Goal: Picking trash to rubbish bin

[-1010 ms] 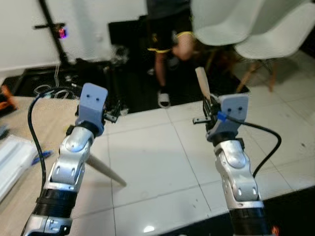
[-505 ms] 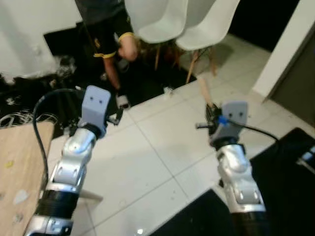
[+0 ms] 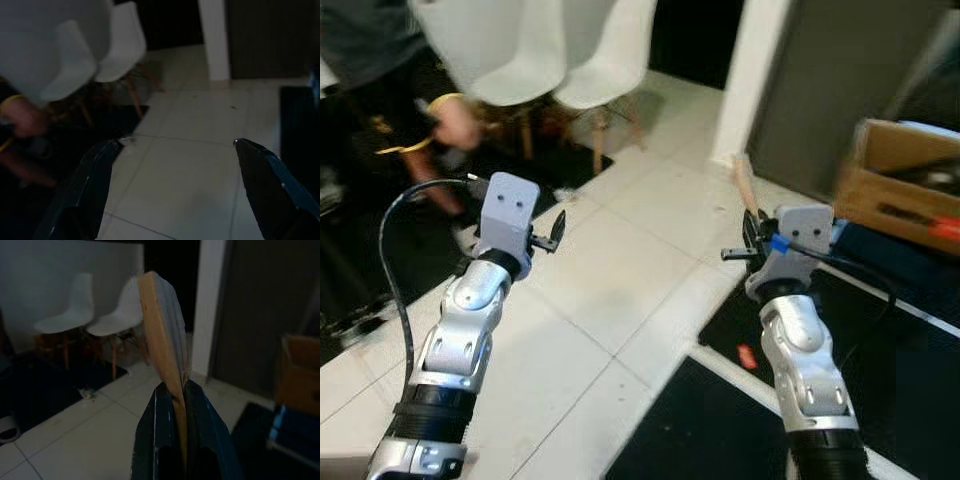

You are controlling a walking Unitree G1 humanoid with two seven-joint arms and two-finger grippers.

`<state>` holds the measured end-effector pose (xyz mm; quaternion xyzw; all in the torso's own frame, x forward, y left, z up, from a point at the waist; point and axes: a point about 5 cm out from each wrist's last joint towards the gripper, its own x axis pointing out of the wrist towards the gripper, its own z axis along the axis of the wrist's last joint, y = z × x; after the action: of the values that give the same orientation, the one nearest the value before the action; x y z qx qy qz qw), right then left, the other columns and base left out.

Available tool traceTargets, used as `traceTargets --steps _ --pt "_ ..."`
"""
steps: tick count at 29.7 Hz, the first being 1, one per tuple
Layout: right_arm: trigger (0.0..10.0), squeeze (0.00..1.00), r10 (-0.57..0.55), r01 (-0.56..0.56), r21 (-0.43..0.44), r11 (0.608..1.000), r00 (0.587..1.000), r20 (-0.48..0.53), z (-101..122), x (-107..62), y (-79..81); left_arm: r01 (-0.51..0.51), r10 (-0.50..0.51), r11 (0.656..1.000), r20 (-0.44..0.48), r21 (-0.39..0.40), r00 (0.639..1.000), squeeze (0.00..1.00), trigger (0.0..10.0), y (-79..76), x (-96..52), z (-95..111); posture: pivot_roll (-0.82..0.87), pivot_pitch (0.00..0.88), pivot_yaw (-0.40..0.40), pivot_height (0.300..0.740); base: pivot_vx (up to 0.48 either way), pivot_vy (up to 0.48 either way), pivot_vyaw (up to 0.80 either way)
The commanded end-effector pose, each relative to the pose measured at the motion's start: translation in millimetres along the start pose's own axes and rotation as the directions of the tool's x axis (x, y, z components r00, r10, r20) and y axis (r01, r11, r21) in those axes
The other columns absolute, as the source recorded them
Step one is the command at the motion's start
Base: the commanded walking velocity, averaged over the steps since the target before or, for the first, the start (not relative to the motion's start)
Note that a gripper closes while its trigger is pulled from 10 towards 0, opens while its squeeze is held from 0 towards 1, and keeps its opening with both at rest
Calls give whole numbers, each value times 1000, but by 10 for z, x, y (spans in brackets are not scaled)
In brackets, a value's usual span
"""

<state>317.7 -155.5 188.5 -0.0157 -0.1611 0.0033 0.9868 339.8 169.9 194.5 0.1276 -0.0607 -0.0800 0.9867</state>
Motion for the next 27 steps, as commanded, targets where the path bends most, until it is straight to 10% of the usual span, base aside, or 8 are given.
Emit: traceTargets --steps 1,27 --pt "10000 0 0 0 9 1000 1000 -27 -63 -24 19 -21 20 1000 -46 -14 999 0 10000 32 -35 -119 16 141 82 740 0 0 -800" --pt "10000 0 -38 40 23 999 997 -71 -185 -92 -5 -26 23 999 -72 -40 997 0 10000 -5 -60 -174 15 137 85 740 0 0 -800"
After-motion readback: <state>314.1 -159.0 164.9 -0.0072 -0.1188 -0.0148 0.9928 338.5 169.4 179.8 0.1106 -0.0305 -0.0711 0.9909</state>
